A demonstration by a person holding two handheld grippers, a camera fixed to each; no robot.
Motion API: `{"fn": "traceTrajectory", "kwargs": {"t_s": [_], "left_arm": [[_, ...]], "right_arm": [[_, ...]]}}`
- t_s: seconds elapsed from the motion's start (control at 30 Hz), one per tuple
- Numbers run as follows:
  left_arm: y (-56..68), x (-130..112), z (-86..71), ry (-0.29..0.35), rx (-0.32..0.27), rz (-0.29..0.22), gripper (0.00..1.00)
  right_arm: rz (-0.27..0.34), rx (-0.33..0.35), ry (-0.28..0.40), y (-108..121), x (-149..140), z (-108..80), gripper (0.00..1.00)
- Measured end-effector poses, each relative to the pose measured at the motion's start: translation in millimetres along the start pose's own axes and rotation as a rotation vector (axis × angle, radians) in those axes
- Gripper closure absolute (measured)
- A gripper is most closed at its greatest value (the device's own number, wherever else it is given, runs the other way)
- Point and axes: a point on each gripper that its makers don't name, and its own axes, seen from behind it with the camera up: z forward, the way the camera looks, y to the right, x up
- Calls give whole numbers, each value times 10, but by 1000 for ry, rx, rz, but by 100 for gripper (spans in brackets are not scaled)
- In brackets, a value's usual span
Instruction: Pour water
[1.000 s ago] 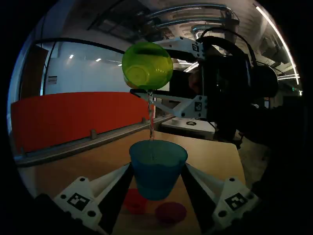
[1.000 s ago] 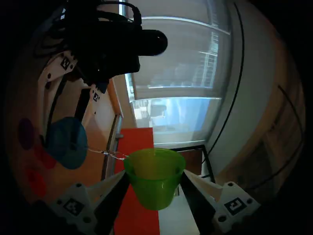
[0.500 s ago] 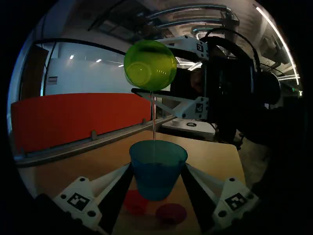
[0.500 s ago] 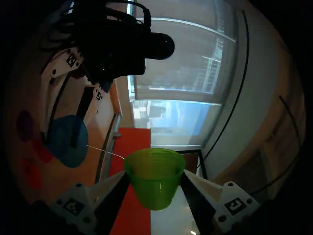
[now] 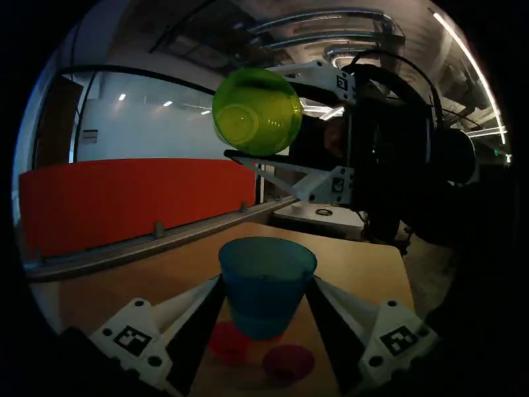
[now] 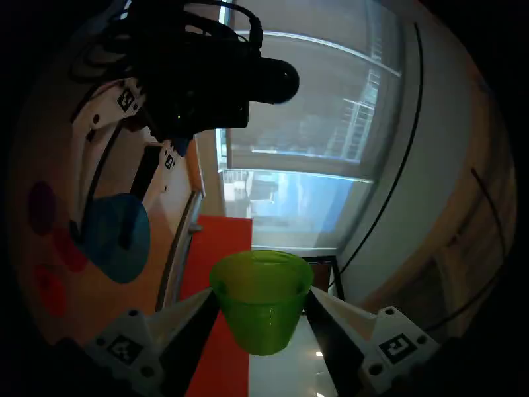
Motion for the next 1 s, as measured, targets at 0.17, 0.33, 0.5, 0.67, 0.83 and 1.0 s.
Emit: {"fn": "traceTrajectory", "kwargs": {"t_s": [0.17, 0.33, 0.5, 0.67, 0.83, 1.0], "left_arm": [[11, -2, 0, -1, 1, 3, 17], [13, 7, 0, 2, 1, 1, 17], [5, 15, -9, 2, 4, 3, 17], [-6, 17, -19, 4, 7, 1, 17], [-42, 10, -27, 6, 13, -5, 17], [-60, 22, -42, 6, 17, -4, 17]], "right_arm": [[31, 0, -3, -18, -24, -6, 13], [110, -1, -6, -53, -50, -21, 13], [248, 8, -10, -121, -95, -50, 14], [413, 23, -31, -218, -173, -77, 13], [591, 31, -44, -308, -215, -104, 13], [761, 44, -59, -408, -240, -124, 13]]}}
